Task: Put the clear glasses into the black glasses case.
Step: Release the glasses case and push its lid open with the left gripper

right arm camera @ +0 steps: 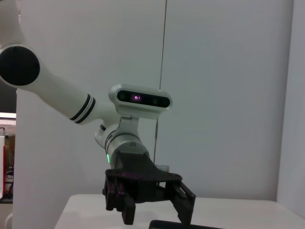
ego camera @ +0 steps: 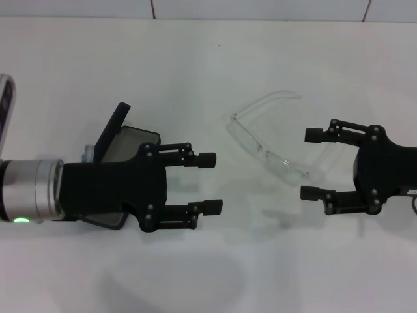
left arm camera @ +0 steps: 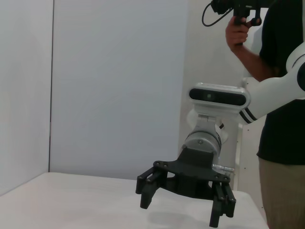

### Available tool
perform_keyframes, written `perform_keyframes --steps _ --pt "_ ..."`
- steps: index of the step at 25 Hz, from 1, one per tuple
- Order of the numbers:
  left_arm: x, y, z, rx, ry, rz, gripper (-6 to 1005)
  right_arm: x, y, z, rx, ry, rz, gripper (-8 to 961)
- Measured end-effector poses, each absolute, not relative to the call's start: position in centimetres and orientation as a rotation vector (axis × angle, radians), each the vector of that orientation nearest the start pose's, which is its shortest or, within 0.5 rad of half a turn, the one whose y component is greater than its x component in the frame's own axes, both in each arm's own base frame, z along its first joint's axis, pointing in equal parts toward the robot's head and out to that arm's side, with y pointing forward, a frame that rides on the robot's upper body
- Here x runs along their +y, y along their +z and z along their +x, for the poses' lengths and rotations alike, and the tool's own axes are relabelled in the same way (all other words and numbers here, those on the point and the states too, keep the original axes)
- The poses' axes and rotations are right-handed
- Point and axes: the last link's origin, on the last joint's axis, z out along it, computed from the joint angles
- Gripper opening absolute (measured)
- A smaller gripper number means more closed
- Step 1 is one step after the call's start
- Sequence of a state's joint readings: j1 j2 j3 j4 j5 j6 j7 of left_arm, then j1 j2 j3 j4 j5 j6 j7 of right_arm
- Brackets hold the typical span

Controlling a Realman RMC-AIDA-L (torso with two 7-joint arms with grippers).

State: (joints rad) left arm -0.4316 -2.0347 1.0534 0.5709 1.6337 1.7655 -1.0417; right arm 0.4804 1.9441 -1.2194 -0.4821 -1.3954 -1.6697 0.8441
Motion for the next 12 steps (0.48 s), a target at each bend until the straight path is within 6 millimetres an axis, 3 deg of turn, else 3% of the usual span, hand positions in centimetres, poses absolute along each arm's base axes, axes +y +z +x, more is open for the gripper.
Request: perform_keyframes --steps 12 --pt "27.68 -1.05 -24.61 -0.158 -1.067 -2.792 694 29.77 -0.31 24.1 -0.088 1.008 -2.759 838"
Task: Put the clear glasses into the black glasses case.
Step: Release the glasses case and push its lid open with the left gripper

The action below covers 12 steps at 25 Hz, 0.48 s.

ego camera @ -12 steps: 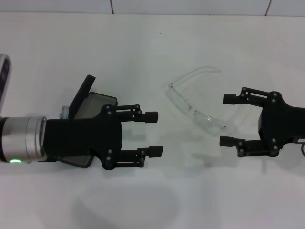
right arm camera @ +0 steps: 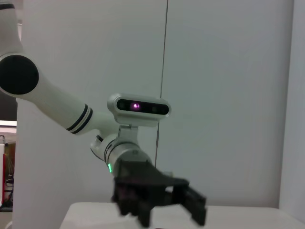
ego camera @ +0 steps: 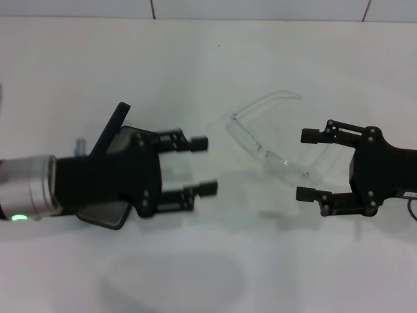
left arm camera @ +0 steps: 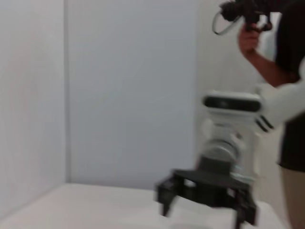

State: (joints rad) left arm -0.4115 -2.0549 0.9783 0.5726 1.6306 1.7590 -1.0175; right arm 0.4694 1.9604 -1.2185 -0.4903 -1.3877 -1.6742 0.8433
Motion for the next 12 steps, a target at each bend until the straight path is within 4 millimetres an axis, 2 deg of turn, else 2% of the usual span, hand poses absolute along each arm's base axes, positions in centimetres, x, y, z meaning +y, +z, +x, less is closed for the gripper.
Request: perform_keyframes --steps 3,5,8,11,12 --pt "29.1 0.6 -25.0 -0.289 -1.086 -2.695 694 29.7 -0.5 24.0 -0.091 1.01 -2.754 837" --pt "30.6 2.2 -25.5 -0.454 -1.046 -2.636 693 29.7 -0.5 24.0 -0.092 1.01 -2.753 837" --pt "32.7 4.2 -26.6 -0.704 -0.888 -2.575 693 29.7 -0.6 24.0 -0.097 1.01 -2.756 837" --pt "33.2 5.2 -27.6 -0.867 -0.662 -2.549 693 29.7 -0.6 24.0 -0.099 1.008 -2.758 837" --pt "33.2 5.2 -27.6 -0.867 -0.662 -2.549 693 29.7 -0.6 24.0 -0.099 1.006 -2.759 837"
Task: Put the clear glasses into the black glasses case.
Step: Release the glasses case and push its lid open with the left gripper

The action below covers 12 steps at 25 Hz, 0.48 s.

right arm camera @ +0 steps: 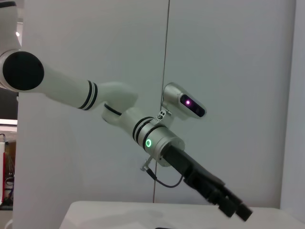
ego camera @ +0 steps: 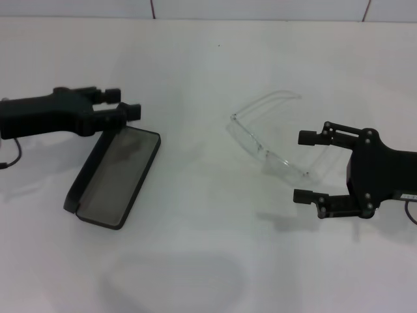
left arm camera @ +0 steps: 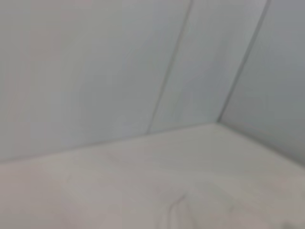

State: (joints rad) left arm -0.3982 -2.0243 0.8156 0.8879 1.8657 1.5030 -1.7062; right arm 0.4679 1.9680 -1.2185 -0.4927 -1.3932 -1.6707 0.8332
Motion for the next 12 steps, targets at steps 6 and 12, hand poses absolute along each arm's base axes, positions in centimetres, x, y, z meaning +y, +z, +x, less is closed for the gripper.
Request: perform_keyframes --steps 6,12 --pt "32.4 5.6 -28.3 -0.956 -0.481 -2.513 693 29.7 -0.5 24.1 -0.108 0.992 -2.768 837" --pt "31.9 5.2 -29.4 -1.002 -0.382 -2.474 688 29.6 -0.6 24.4 -0.123 0.968 -2.784 837"
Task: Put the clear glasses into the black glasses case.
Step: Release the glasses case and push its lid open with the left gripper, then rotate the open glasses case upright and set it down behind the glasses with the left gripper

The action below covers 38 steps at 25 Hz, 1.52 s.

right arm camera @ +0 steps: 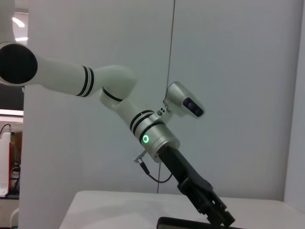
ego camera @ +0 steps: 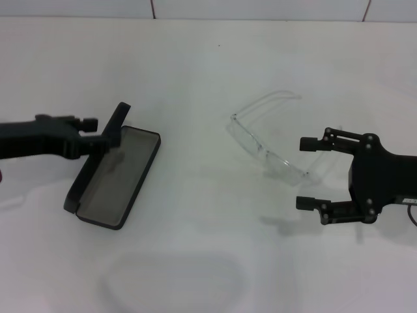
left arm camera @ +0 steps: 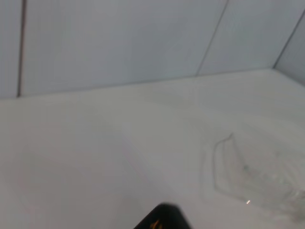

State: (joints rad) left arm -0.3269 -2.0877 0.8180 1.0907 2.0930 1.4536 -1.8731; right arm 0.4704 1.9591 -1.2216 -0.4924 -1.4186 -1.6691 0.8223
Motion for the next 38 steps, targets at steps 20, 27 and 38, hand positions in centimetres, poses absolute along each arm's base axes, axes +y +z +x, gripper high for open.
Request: perform_keyframes --steps 20,27,38 --pt "33.3 4.8 -29.4 -1.039 -0.281 -2.48 388 29.1 -0.9 24.5 -0.149 0.971 -2.778 836" --pt "35.4 5.2 -27.3 -0.884 -0.272 -2.519 292 28.7 -1.0 24.7 -0.158 0.979 -2.767 836" --pt "38.7 3.1 -22.1 -0.369 -0.143 -2.668 226 27.6 -1.7 25.0 -0.154 1.005 -2.739 835"
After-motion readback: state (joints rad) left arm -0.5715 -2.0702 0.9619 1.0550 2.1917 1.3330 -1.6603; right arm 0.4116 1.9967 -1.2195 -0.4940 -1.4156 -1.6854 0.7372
